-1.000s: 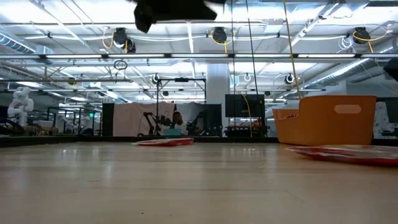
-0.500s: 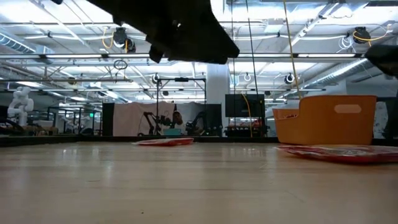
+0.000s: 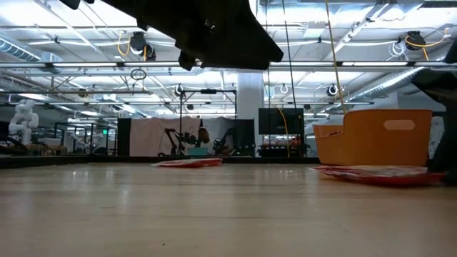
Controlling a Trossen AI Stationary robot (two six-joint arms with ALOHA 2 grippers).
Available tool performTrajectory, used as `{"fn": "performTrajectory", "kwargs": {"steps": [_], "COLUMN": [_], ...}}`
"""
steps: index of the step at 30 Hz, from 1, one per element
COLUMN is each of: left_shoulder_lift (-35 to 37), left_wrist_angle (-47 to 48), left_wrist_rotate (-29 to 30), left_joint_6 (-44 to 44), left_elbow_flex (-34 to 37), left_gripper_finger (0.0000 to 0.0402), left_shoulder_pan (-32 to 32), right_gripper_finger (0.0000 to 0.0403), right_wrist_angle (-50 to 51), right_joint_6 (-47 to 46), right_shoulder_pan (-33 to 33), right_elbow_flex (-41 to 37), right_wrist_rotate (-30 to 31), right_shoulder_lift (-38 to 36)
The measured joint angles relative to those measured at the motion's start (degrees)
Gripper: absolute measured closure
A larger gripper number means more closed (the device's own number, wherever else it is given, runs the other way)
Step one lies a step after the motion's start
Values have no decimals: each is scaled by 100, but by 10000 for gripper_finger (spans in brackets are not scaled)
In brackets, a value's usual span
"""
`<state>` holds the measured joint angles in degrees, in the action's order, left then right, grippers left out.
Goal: Sort popcorn bags into baskets
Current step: Put the red popcorn bag into the orange container
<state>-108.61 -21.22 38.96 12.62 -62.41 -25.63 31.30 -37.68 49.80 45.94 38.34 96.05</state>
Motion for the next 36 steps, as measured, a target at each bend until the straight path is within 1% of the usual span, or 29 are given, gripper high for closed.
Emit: {"fn": "performTrajectory", "kwargs": {"steps": [2,3,8,12,15,18,21,24,28,31,34,36], "left_shoulder_lift": [-82,-101,-308,-773,-1199,-1686,-2104,-2298,-2379,-2377,-2371,-2371], "left_wrist_angle": [-33,13,-114,-636,-951,-768,-376,84,581,907,1175,1218], "left_wrist_rotate": [0,0,-27,-177,-456,-674,-489,-148,-111,-338,-836,-1041], "left_joint_6": [5,-21,-211,-1015,-1681,-2469,-3196,-3596,-3602,-3477,-3289,-3276], "left_elbow_flex": [-2,-1,-5,-43,-286,-741,-1253,-1695,-2013,-2076,-2085,-2081], "left_gripper_finger": [250,250,241,212,183,159,153,163,188,213,241,258], "left_shoulder_pan": [11,11,50,49,29,-29,-78,-49,136,286,424,468], "right_gripper_finger": [381,391,396,401,402,402,402,403,403,403,403,403], "right_wrist_angle": [-18,-45,-204,-550,-777,-1019,-1103,-1137,-1161,-1224,-1283,-1320], "right_joint_6": [89,108,139,487,594,790,845,849,823,834,832,837], "right_shoulder_pan": [-38,-56,-100,-177,-248,-318,-369,-376,-372,-372,-372,-372], "right_elbow_flex": [-9,-9,22,50,52,52,52,52,52,52,54,56], "right_wrist_rotate": [35,23,42,37,23,-51,-161,-242,-252,-250,-248,-248], "right_shoulder_lift": [9,9,7,-60,-190,-305,-358,-352,-354,-354,-354,-356]}}
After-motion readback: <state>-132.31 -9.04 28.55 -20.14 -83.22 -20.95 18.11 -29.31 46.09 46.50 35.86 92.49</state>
